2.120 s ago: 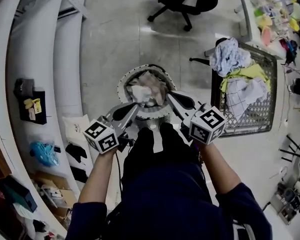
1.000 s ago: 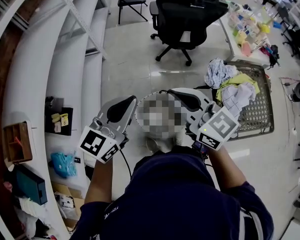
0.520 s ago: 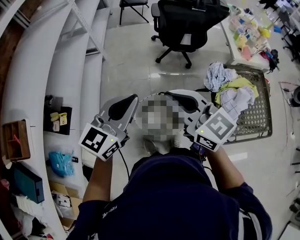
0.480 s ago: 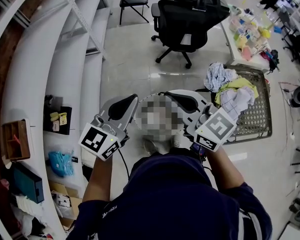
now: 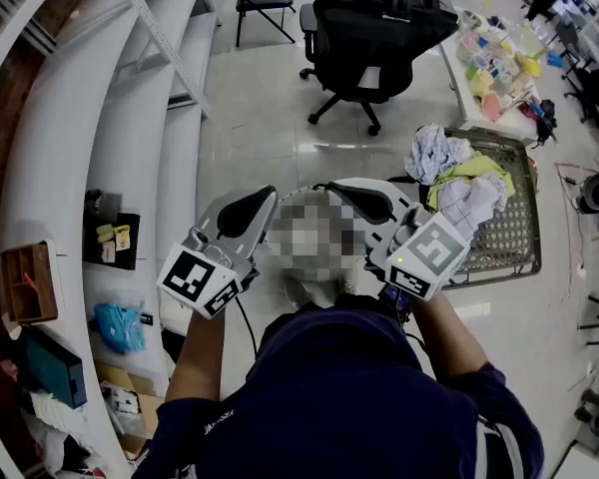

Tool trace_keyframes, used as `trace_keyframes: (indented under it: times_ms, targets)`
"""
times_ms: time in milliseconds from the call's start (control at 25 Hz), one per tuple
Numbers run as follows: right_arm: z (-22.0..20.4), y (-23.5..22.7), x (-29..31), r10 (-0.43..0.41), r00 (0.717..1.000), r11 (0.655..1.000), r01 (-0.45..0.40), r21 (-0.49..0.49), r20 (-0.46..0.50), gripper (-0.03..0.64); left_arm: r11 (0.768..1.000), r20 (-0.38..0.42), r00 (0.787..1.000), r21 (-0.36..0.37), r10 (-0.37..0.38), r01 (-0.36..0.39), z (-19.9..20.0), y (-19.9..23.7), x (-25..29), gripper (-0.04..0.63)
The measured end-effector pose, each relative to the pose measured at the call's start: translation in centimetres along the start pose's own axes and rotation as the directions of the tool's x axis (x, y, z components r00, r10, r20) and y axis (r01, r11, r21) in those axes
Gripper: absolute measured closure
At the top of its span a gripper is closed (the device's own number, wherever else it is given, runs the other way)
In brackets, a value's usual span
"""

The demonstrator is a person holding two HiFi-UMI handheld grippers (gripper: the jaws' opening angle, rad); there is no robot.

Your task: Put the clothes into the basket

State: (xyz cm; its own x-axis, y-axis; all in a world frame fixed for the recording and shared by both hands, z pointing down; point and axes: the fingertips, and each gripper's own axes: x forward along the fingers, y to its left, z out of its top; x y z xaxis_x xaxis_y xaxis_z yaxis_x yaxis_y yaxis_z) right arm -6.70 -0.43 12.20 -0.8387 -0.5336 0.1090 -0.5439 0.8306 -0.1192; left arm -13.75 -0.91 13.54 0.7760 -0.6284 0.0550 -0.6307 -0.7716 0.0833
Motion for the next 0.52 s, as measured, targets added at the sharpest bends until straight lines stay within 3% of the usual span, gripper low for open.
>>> trace_keyframes:
  times_ms: [520]
  targets:
    - [-1.4, -0.9, 0.2, 0.003, 1.0, 1.0, -0.003, 0.025, -0.028, 0.611, 1.0, 0.005, 1.0, -0.025, 0.009, -0.009, -0.4, 0.1, 0.6, 0.592]
